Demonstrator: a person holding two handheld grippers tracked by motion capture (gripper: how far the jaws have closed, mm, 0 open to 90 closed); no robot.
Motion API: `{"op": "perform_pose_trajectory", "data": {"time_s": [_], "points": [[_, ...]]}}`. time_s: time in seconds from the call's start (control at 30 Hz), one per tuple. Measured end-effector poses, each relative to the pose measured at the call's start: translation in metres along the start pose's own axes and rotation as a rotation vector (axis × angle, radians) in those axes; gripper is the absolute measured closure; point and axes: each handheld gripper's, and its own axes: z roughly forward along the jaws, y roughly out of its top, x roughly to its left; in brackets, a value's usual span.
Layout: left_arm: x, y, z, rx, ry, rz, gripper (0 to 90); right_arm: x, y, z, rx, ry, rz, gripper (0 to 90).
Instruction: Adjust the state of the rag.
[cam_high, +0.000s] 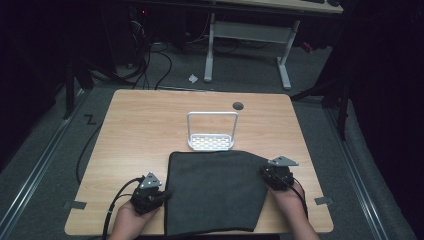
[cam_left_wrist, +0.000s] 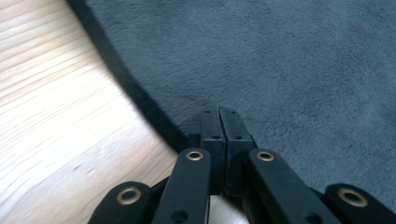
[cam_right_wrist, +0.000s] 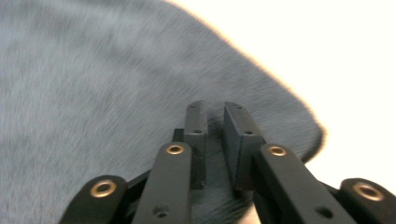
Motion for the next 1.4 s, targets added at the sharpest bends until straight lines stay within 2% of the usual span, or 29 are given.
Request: {"op": "perform_pose_trajectory", "data": {"time_s": [0.1, 0.17, 0.23, 0.3, 0.33, 0.37, 0.4, 0.47, 0.53, 0.57, 0.63, 0.7, 0.8, 0.87, 0.9, 0.97, 1.0, 1.1, 1.13, 1.23, 1.3, 1.4], "points": [[0.007, -0.001, 0.000, -0.017, 0.002, -0.031, 89.0, -0.013, 0.000, -0.009, -0.050, -0.036, 0.066, 66.8], [0.008, 0.000, 0.000, -0.021, 0.001, -0.027, 88.7, -0.023, -0.004, -0.007, -0.043, -0.038, 0.138, 55.1], [0.007, 0.000, 0.001, -0.024, 0.003, -0.020, 87.2, -0.030, -0.008, -0.002, -0.011, -0.012, 0.200, 46.7], [0.006, -0.001, 0.001, -0.028, 0.006, -0.019, 85.7, -0.030, -0.011, 0.001, 0.004, 0.023, 0.232, 47.7], [0.005, -0.001, 0.001, -0.027, 0.007, -0.017, 85.0, -0.028, -0.012, 0.001, 0.014, 0.024, 0.218, 52.9], [0.005, -0.001, 0.001, -0.026, 0.008, -0.017, 84.8, -0.024, -0.013, 0.001, 0.022, 0.030, 0.188, 65.5], [0.005, -0.001, 0.001, -0.026, 0.006, -0.018, 84.7, -0.021, -0.012, -0.001, 0.007, 0.024, 0.152, 74.3], [0.005, 0.000, 0.001, -0.027, 0.003, -0.023, 84.2, -0.014, -0.005, -0.012, -0.055, 0.006, 0.112, 79.2], [0.004, 0.000, 0.002, -0.027, 0.003, -0.022, 83.8, 0.000, 0.007, -0.026, -0.130, 0.007, 0.057, 79.5], [0.003, 0.000, 0.002, -0.028, 0.003, -0.021, 83.6, 0.011, 0.014, -0.031, -0.158, 0.029, 0.020, 79.4], [0.003, 0.000, 0.002, -0.028, 0.000, -0.022, 83.3, 0.039, 0.022, -0.034, -0.181, 0.095, -0.055, 79.2], [0.004, 0.000, 0.002, -0.029, -0.002, -0.023, 83.1, 0.070, 0.024, -0.028, -0.164, 0.174, -0.117, 78.9], [0.004, 0.000, 0.002, -0.027, 0.000, -0.017, 83.1, 0.110, 0.020, -0.014, -0.100, 0.263, -0.220, 77.1], [0.003, 0.000, 0.002, -0.027, 0.001, -0.012, 83.2, 0.123, 0.018, -0.010, -0.076, 0.312, -0.249, 70.8], [0.003, 0.000, 0.002, -0.027, 0.002, -0.010, 83.2, 0.125, 0.018, -0.013, -0.078, 0.321, -0.251, 66.7], [0.003, 0.000, 0.002, -0.026, 0.003, -0.006, 83.2, 0.121, 0.021, -0.025, -0.115, 0.331, -0.228, 64.0], [0.003, 0.001, 0.002, -0.027, 0.003, -0.005, 83.2, 0.115, 0.023, -0.033, -0.140, 0.317, -0.216, 63.5], [0.002, 0.001, 0.003, -0.030, 0.005, -0.008, 82.4, 0.086, 0.022, -0.050, -0.188, 0.232, -0.157, 66.5], [0.001, 0.002, 0.004, -0.030, 0.007, -0.003, 81.6, 0.075, 0.018, -0.052, -0.178, 0.206, -0.129, 66.7], [-0.003, 0.004, 0.005, -0.038, -0.003, 0.002, 78.6, 0.055, 0.001, -0.051, -0.112, 0.180, -0.067, 62.7], [-0.006, 0.006, 0.007, -0.031, -0.016, 0.021, 77.2, 0.051, -0.012, -0.050, -0.071, 0.203, -0.027, 58.0], [-0.010, 0.007, 0.012, -0.023, -0.012, 0.047, 76.7, 0.051, -0.025, -0.045, -0.010, 0.236, 0.002, 53.4]]}}
